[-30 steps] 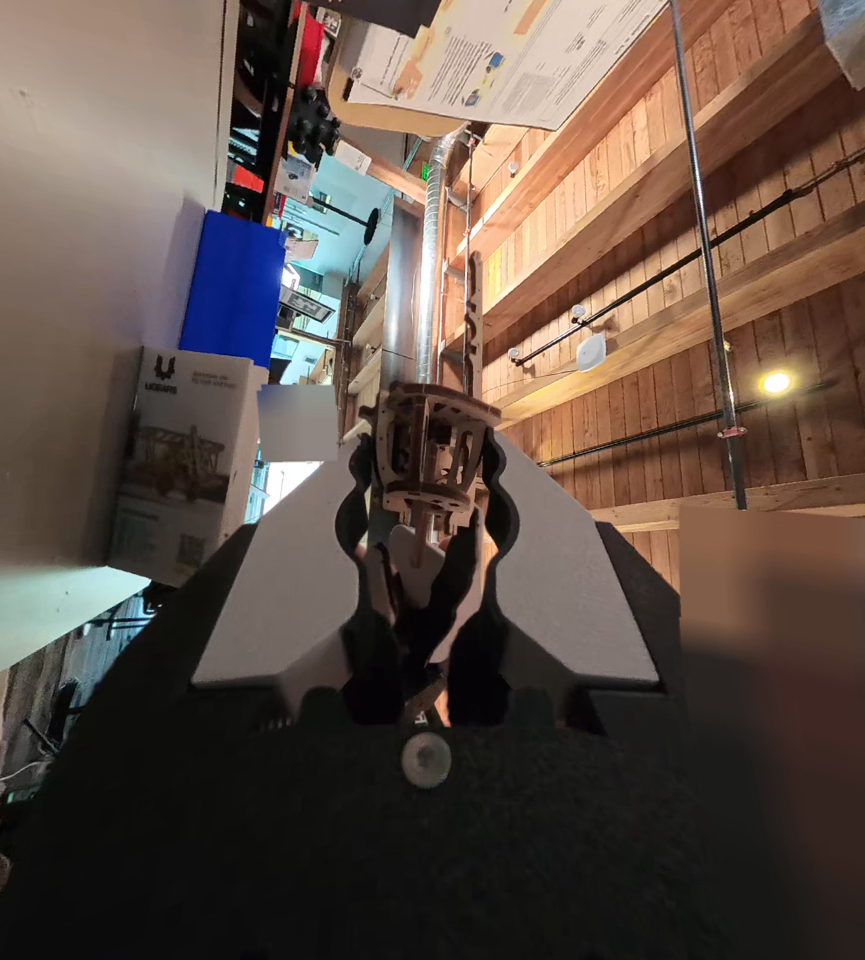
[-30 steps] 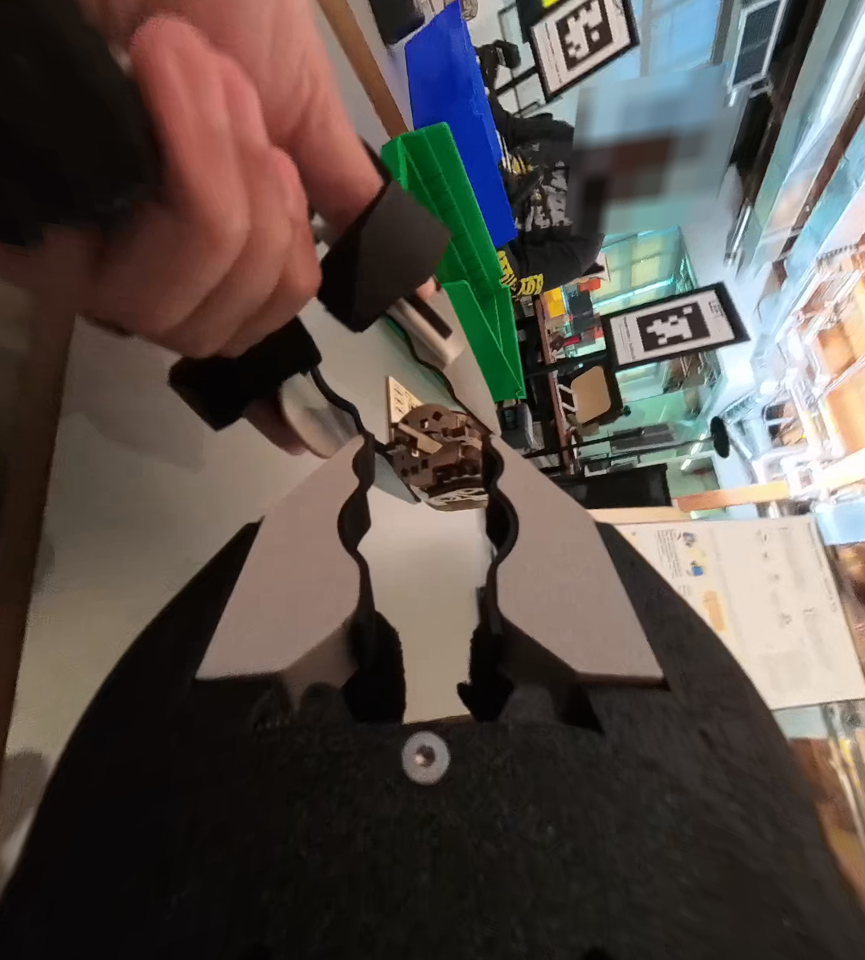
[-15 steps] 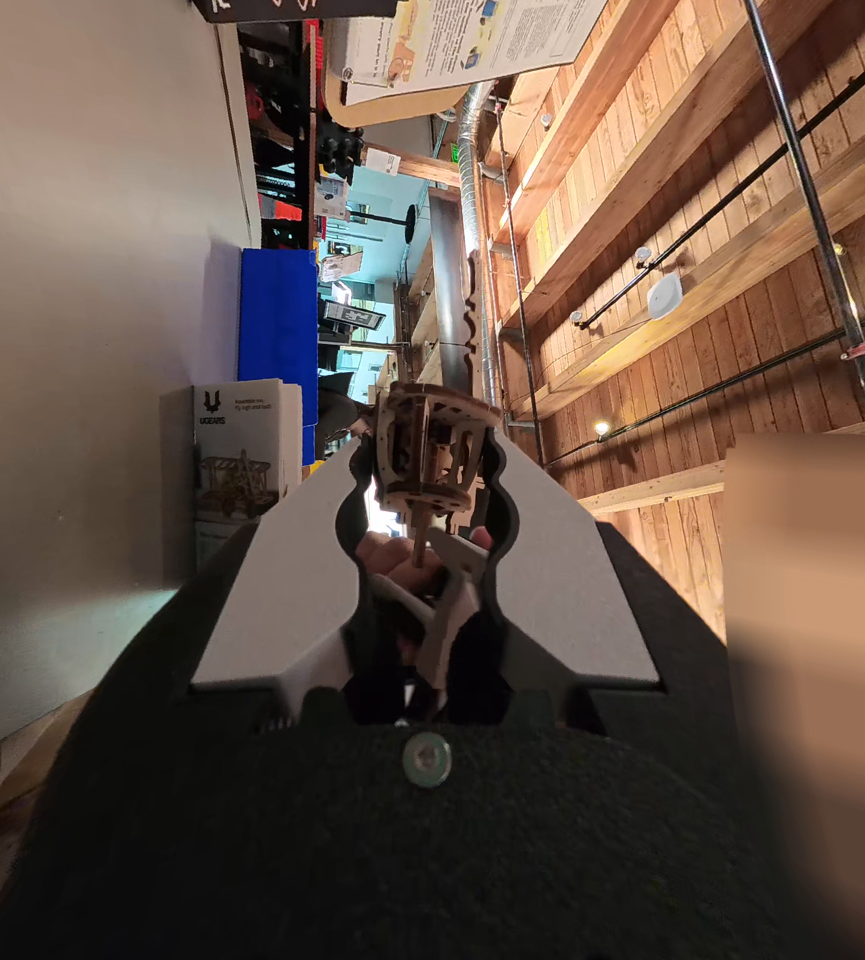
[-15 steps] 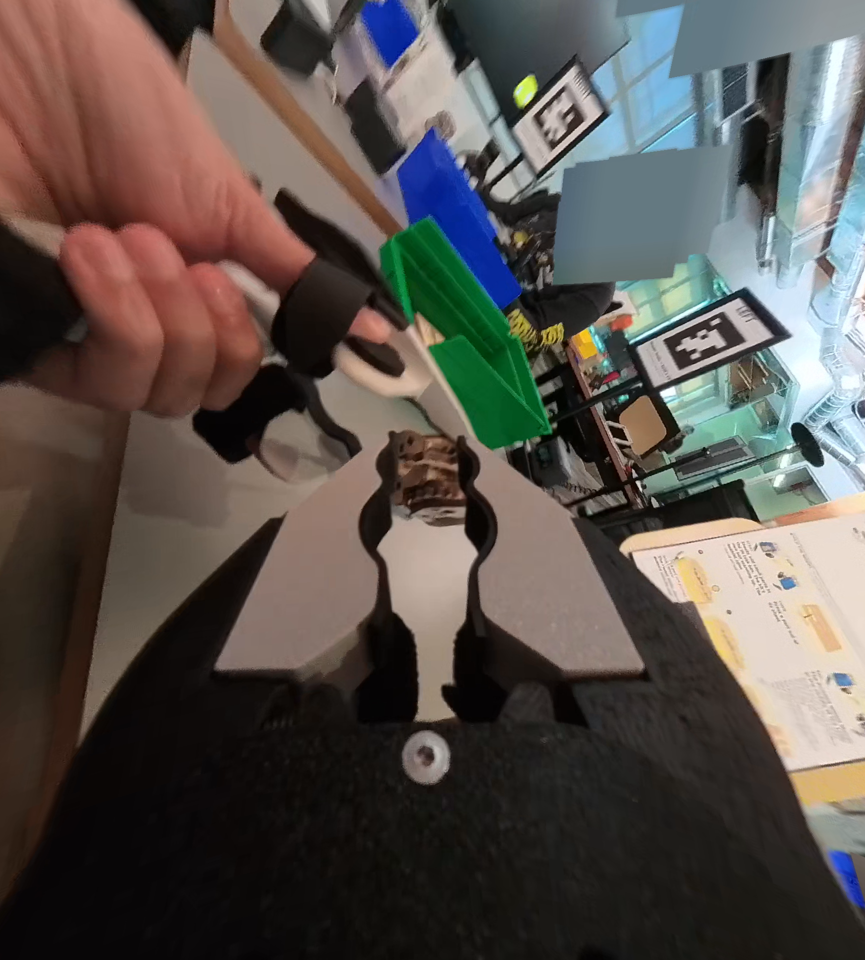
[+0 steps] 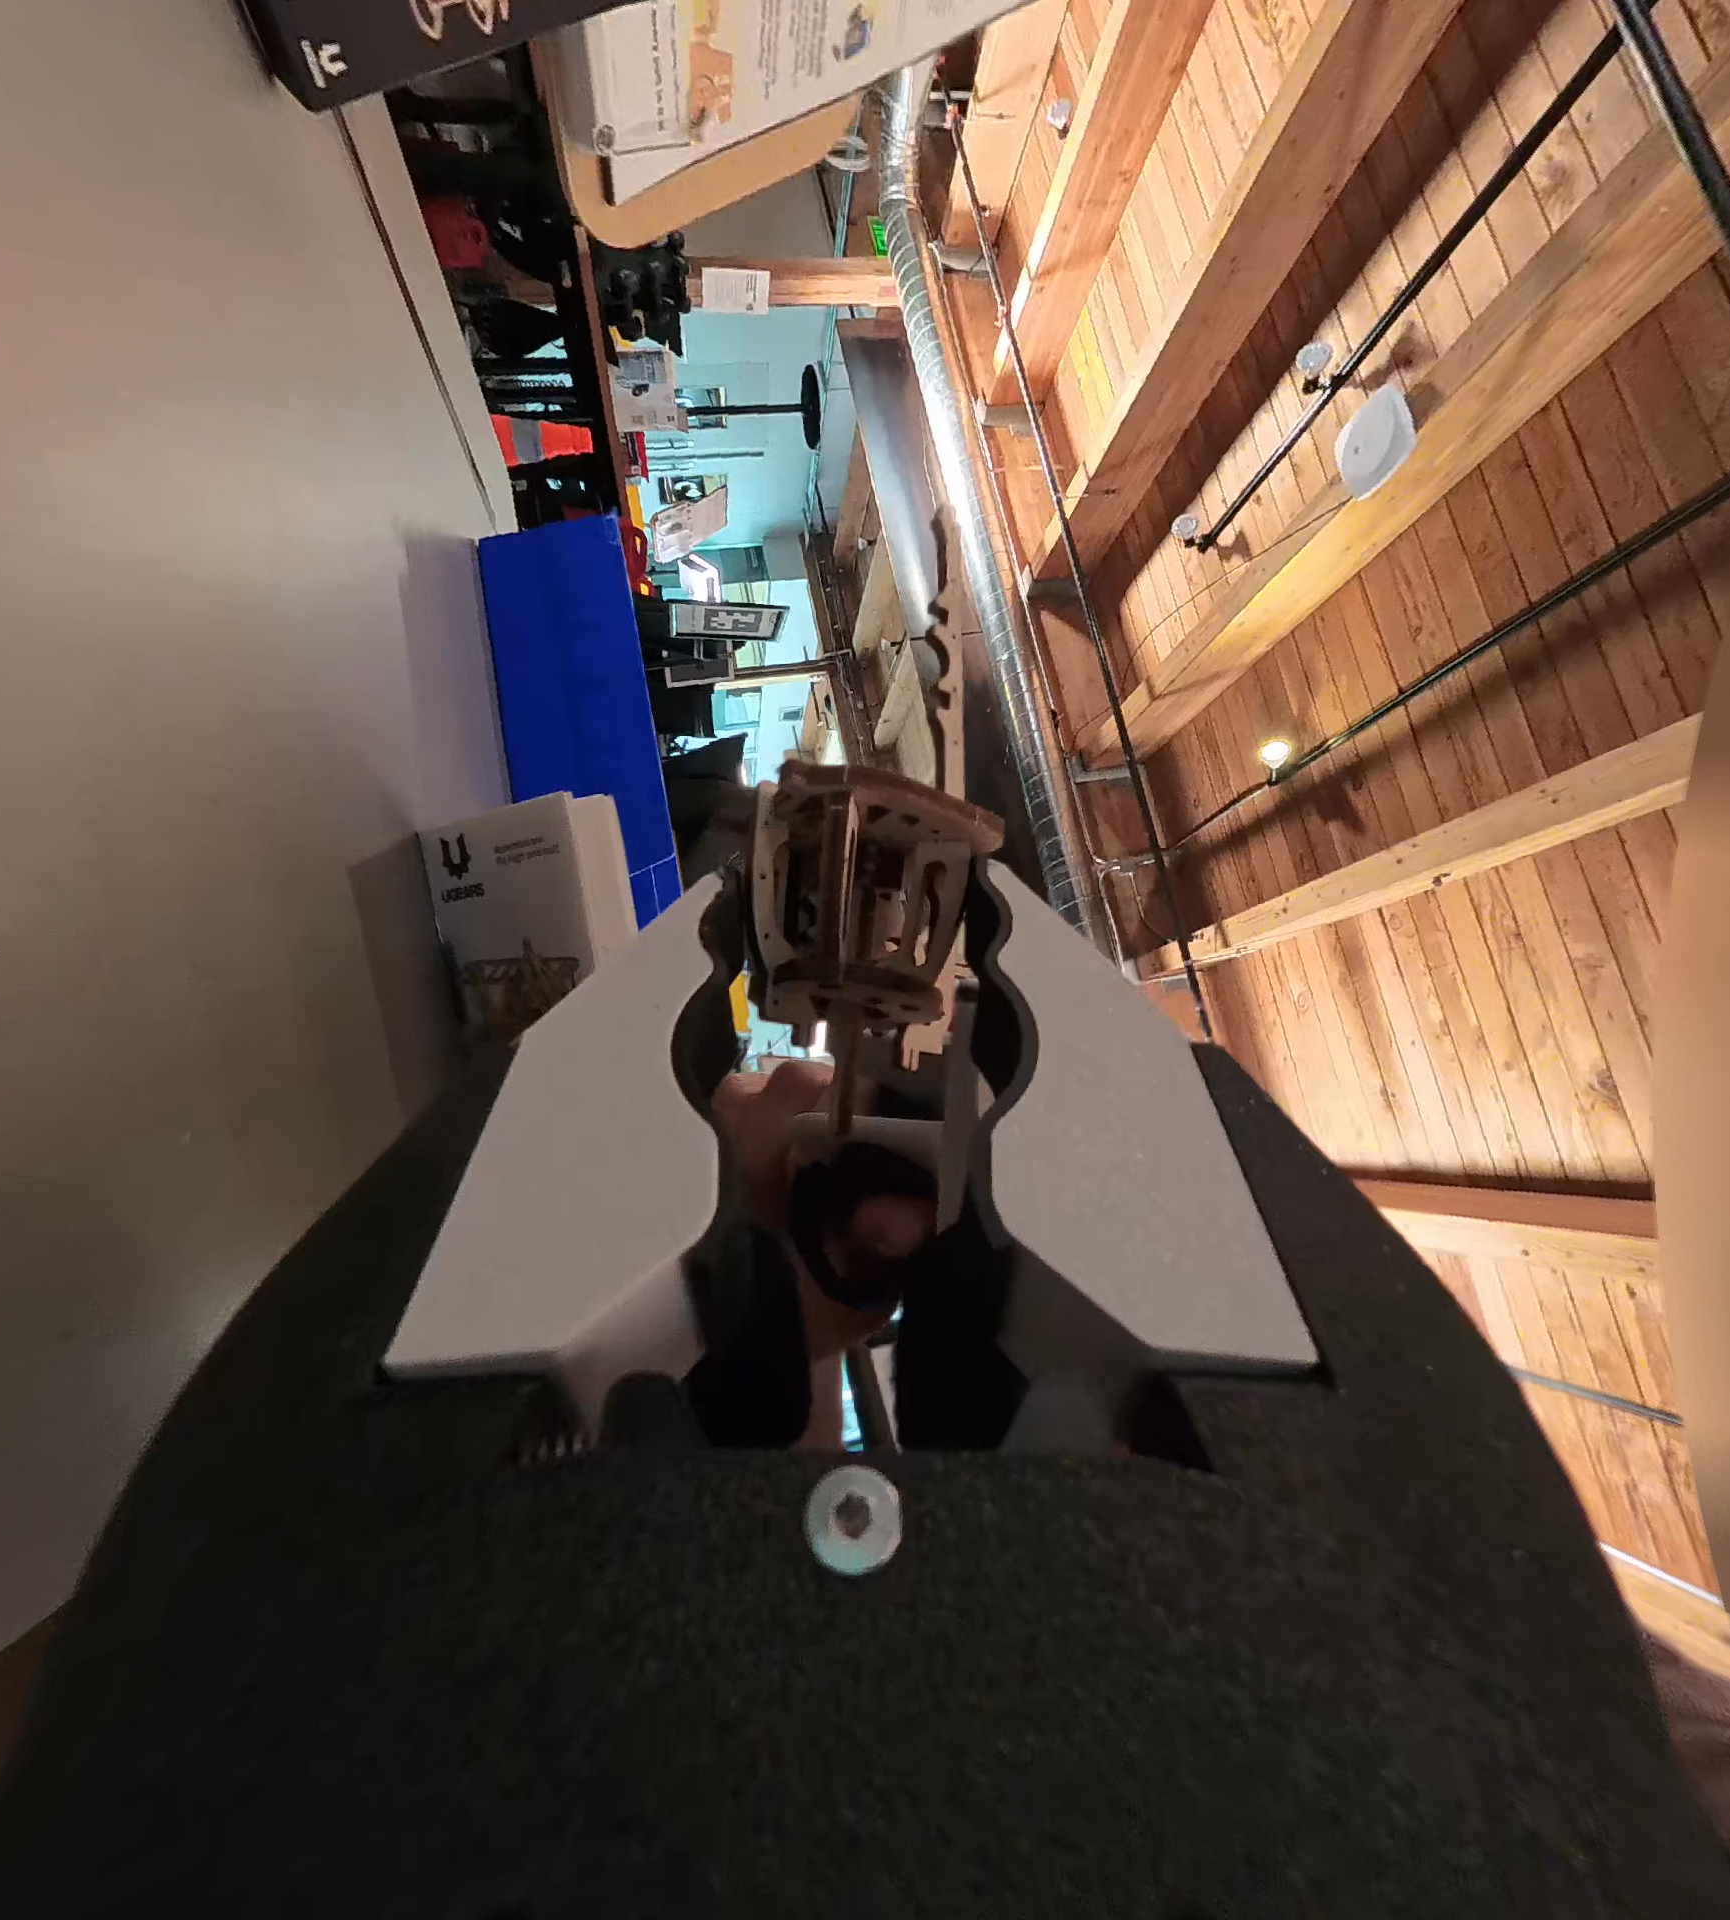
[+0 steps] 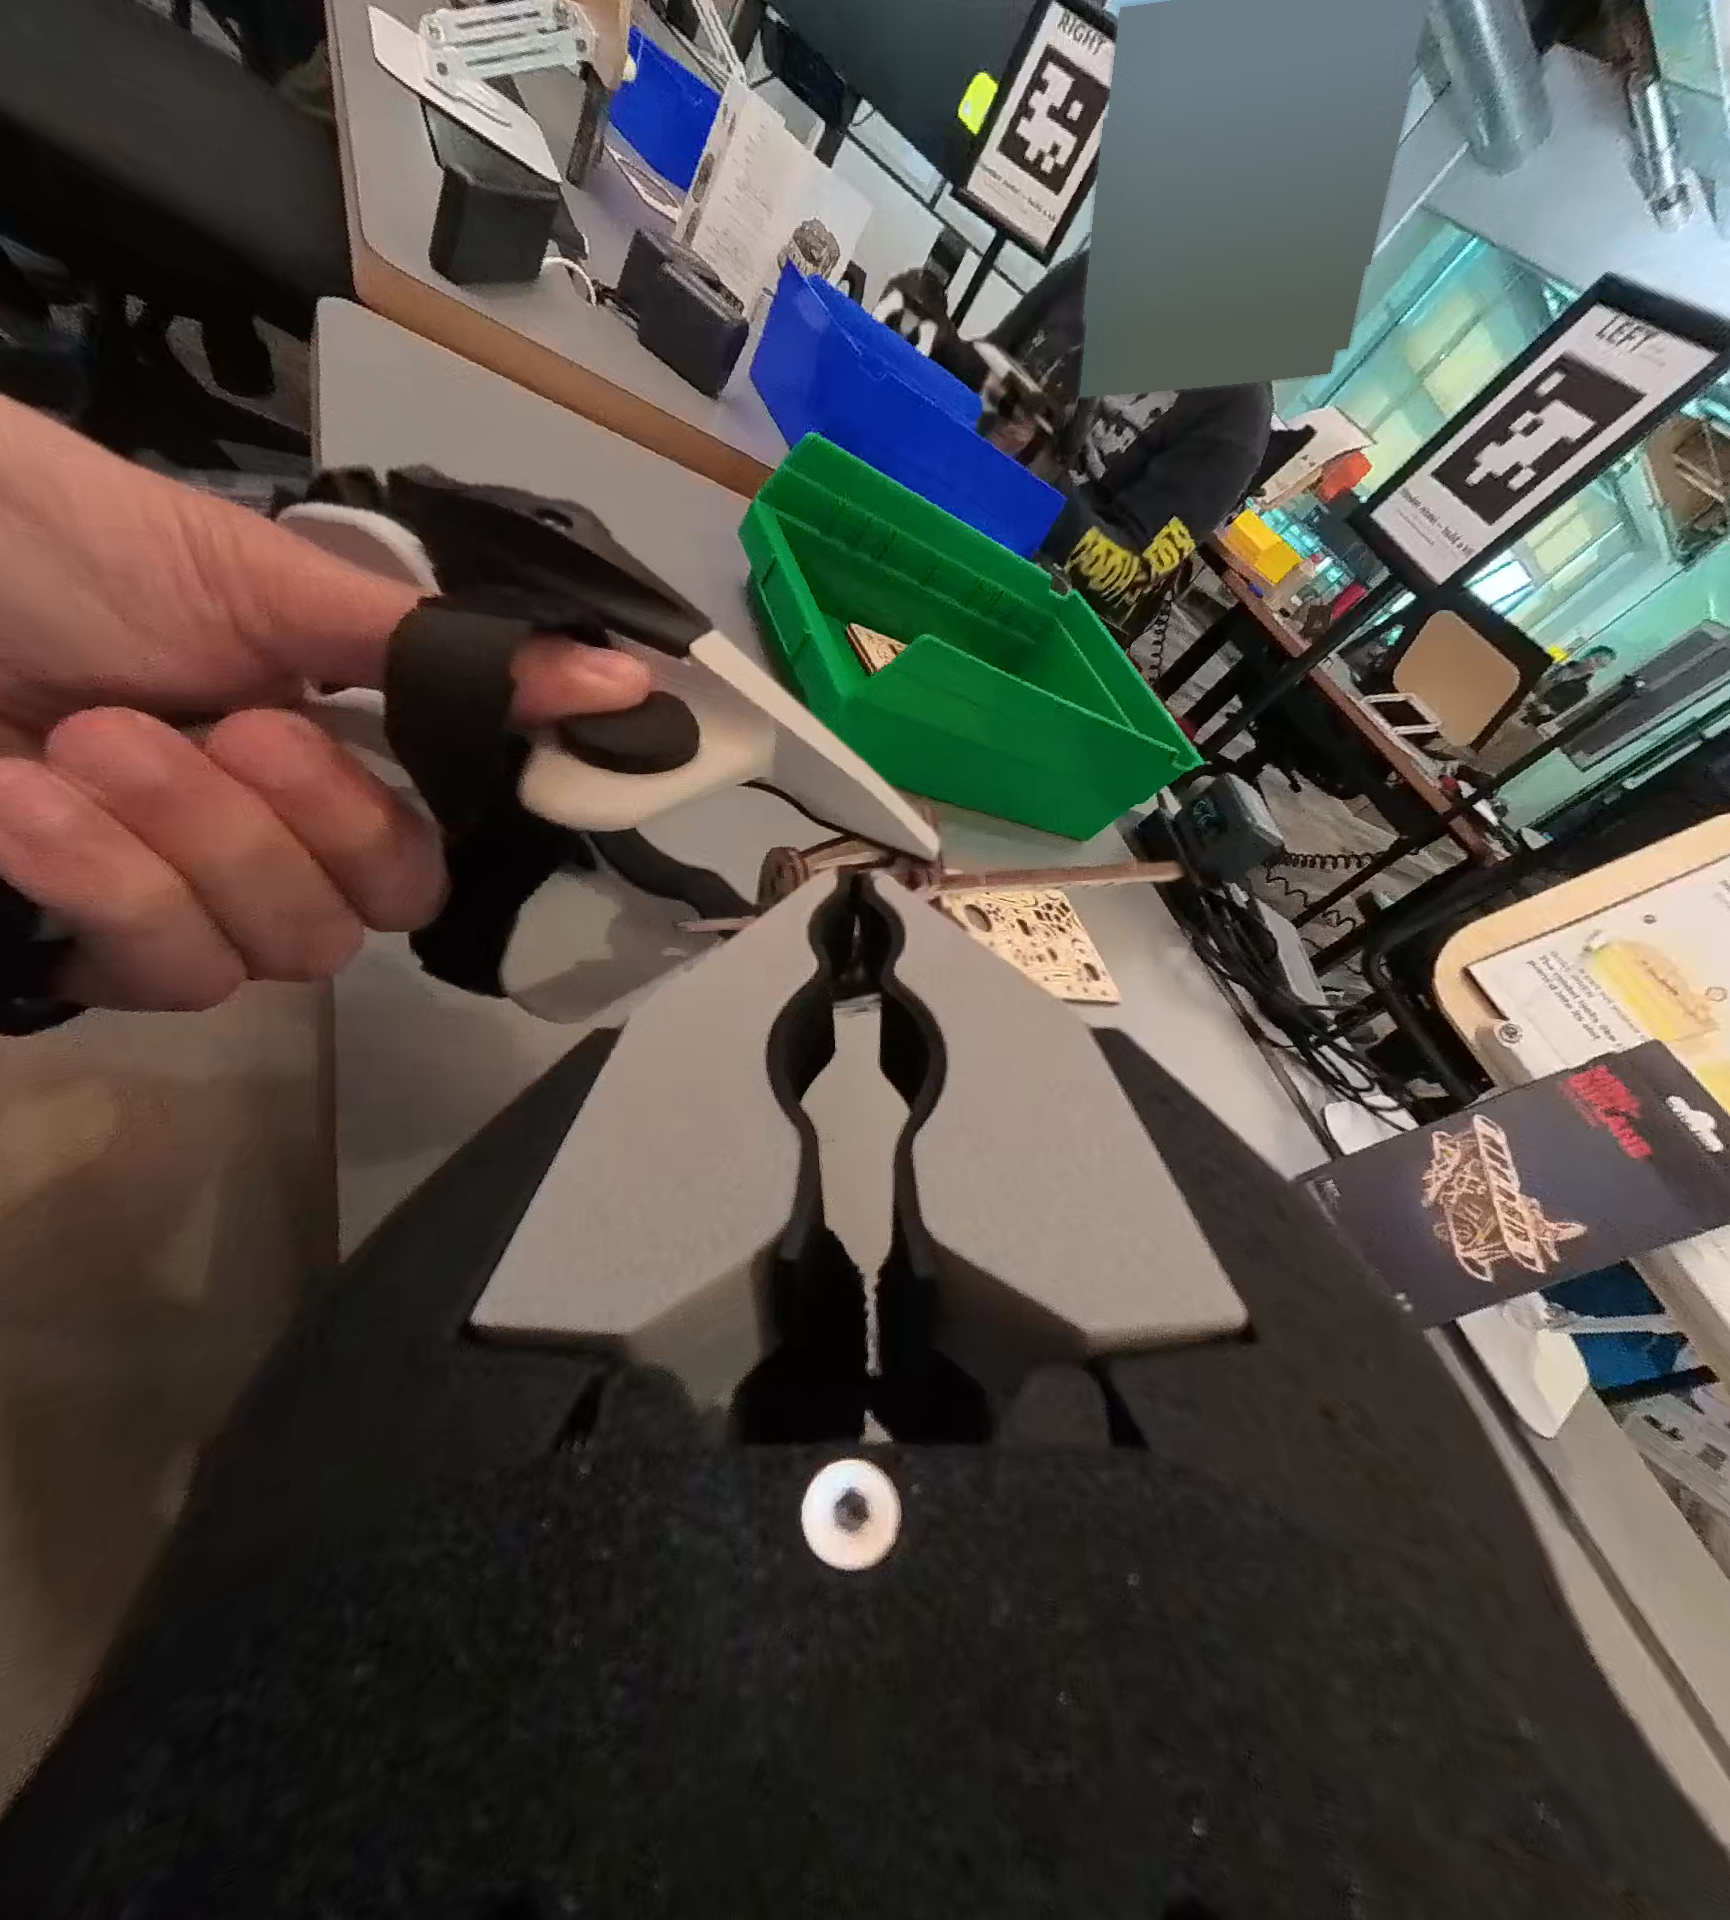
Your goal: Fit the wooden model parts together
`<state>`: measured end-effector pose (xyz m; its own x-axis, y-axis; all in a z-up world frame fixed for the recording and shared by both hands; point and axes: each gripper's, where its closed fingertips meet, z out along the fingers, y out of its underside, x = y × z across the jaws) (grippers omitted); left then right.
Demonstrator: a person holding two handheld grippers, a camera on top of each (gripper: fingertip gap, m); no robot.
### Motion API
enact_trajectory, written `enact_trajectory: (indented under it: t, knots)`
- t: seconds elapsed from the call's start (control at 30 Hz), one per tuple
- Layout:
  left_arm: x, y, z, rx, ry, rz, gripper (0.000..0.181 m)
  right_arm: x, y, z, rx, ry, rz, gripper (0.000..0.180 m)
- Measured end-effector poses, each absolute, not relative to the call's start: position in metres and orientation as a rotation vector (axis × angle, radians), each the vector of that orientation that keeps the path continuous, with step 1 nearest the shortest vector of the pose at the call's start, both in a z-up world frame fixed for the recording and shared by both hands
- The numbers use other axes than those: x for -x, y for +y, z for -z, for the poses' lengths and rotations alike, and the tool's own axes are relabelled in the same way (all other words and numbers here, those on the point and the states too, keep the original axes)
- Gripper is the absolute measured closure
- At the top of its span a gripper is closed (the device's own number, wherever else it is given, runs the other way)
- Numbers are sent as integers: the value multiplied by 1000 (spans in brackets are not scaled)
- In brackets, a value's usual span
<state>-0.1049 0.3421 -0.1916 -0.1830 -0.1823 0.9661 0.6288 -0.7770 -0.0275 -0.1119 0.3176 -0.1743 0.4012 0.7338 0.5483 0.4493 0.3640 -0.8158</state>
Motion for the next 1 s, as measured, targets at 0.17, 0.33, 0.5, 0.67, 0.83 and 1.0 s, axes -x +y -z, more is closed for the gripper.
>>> enact_trajectory:
  t: [0.17,0.33,0.5,0.67,0.83,1.0]
  knots:
    - [107,344,195,1570,-524,1968,141,115,309,164,1222,-1226,-266,180]
    - [105,343,193,1555,-522,1980,141,119,312,182,1269,-1256,-254,180]
    - [106,343,193,1548,-509,1975,141,117,307,165,1241,-1221,-286,180]
    - [107,343,188,1528,-515,1990,141,116,314,186,1306,-1261,-241,180]
    - [107,343,187,1535,-468,1967,141,116,305,164,1264,-1213,-303,180]
    - [106,344,192,1540,-489,1999,141,74,325,140,1317,-995,-428,180]
